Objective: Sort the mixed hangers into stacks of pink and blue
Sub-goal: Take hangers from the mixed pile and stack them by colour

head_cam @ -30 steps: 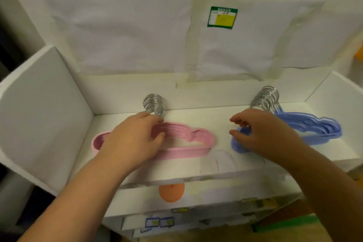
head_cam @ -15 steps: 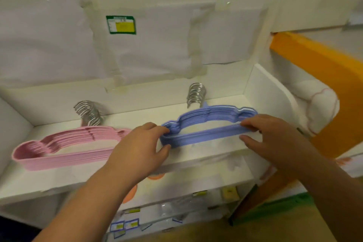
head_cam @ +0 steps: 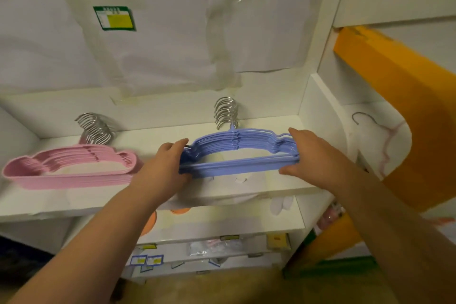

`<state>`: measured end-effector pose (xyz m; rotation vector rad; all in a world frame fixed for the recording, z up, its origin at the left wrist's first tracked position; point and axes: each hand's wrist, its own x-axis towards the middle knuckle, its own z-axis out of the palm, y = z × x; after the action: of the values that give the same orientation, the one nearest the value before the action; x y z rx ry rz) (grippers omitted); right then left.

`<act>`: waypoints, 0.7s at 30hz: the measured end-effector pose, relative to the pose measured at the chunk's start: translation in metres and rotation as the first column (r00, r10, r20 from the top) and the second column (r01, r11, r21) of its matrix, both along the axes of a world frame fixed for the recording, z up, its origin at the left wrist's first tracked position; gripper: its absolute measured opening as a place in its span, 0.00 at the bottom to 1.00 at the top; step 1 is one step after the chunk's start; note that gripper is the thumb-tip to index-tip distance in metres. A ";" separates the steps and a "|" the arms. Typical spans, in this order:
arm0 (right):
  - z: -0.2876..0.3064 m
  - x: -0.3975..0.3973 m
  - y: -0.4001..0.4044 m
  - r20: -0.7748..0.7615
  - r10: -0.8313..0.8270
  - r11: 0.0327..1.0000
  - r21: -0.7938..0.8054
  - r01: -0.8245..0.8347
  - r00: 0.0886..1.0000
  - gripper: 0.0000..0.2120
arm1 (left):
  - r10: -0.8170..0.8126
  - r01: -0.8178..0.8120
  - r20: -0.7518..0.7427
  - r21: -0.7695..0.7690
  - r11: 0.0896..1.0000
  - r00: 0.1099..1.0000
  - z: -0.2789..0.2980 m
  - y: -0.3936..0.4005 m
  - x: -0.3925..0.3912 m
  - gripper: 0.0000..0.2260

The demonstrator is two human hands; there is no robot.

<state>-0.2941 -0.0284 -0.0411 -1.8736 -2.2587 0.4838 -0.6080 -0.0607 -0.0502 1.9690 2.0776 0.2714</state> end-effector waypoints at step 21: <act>0.002 -0.003 0.045 0.195 0.172 0.983 0.030 -0.181 0.966 0.20 | -0.151 0.152 -0.142 -0.005 0.988 0.978 0.000 0.029 -0.019 0.19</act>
<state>-0.2975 0.0168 -0.0386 -1.7744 -2.5526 0.2799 -0.6268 -0.0316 -0.0504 2.1952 1.9966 0.1098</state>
